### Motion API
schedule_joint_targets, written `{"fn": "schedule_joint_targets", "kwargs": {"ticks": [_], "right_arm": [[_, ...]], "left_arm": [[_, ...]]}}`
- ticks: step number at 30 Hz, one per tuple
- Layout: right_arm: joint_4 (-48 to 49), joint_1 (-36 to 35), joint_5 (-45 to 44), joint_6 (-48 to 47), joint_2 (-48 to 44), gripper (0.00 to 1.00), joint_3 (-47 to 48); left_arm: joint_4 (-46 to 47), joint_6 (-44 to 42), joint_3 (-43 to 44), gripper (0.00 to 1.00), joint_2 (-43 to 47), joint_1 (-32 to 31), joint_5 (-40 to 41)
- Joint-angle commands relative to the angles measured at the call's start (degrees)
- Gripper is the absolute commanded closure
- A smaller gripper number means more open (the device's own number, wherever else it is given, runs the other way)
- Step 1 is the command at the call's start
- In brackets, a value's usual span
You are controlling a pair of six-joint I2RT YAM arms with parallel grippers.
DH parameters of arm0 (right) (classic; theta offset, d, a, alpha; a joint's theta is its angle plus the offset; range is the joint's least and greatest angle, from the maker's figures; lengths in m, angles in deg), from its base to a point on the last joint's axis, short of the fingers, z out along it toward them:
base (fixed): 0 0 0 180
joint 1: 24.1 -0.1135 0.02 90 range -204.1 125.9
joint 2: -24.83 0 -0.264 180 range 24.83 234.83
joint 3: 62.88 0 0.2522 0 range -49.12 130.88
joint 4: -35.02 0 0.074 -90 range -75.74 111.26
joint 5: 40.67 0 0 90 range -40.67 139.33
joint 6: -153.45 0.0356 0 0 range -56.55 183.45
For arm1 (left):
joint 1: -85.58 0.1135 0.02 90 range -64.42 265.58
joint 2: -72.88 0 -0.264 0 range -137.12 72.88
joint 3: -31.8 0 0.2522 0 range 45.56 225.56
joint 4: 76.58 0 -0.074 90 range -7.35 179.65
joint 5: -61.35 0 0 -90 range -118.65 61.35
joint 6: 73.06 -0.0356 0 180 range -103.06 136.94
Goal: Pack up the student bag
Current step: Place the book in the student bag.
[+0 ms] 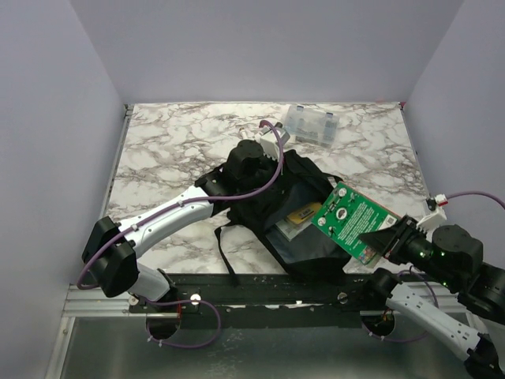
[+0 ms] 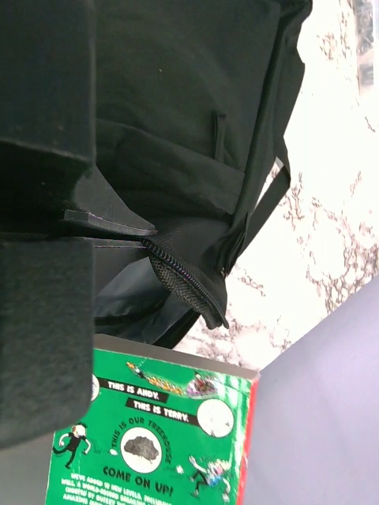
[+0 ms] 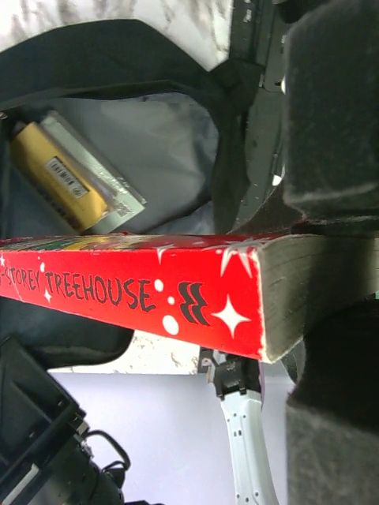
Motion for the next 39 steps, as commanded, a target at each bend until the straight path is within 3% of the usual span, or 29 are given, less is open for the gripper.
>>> {"fn": "schedule_joint_targets", "kwargs": {"ticks": [1,8,13,22,28,29,30,31,32,33,34,37,39], "right_arm": [[-3.37,-0.20,4.29,8.47,-3.30,0.99,-3.15],[6.31,-0.17,5.51,23.63,-8.50,0.99,-15.85],[20.89,-0.17,2.06,31.61,-11.18,0.99,-24.00],[43.76,-0.15,2.73,39.82,-4.38,0.99,-35.29],[63.29,-0.19,0.68,43.64,4.13,0.99,-45.99],[70.61,-0.11,-0.19,42.68,6.47,0.99,-48.15],[77.79,-0.10,-1.35,39.72,10.18,0.96,-50.26],[80.14,-0.09,-2.08,37.85,13.46,0.79,-50.83],[79.05,-0.04,-2.36,36.23,17.25,0.53,-50.06],[76.40,0.06,-2.31,34.42,19.85,0.36,-48.40],[73.16,0.11,-1.75,31.82,22.34,0.26,-46.68],[63.25,0.17,1.06,25.95,26.01,0.10,-41.81],[56.56,0.20,2.12,23.73,25.39,0.06,-39.75]], "left_arm": [[5.12,1.10,1.97,1.00,2.35,0.39,-5.11],[8.92,4.13,0.00,1.00,4.31,0.13,-10.38],[10.13,5.34,-0.50,1.00,4.70,-1.02,-12.08],[11.53,4.79,-0.98,1.00,5.55,-4.18,-12.91],[11.58,4.61,-1.99,1.00,6.04,-4.70,-11.86],[11.54,4.31,-2.39,1.00,6.26,-4.63,-11.18],[11.54,4.17,-2.96,1.00,6.39,-4.59,-10.31],[11.50,4.32,-3.36,1.00,6.58,-4.47,-9.11],[11.32,4.84,-3.97,1.00,6.75,-4.21,-7.89],[11.14,5.95,-4.33,1.00,6.77,-3.85,-7.26],[11.11,7.04,-4.65,1.00,6.76,-3.59,-6.97],[11.11,7.65,-4.43,1.00,5.61,-3.59,-9.02],[11.14,7.93,-4.45,1.00,5.14,-3.58,-9.08]]}}
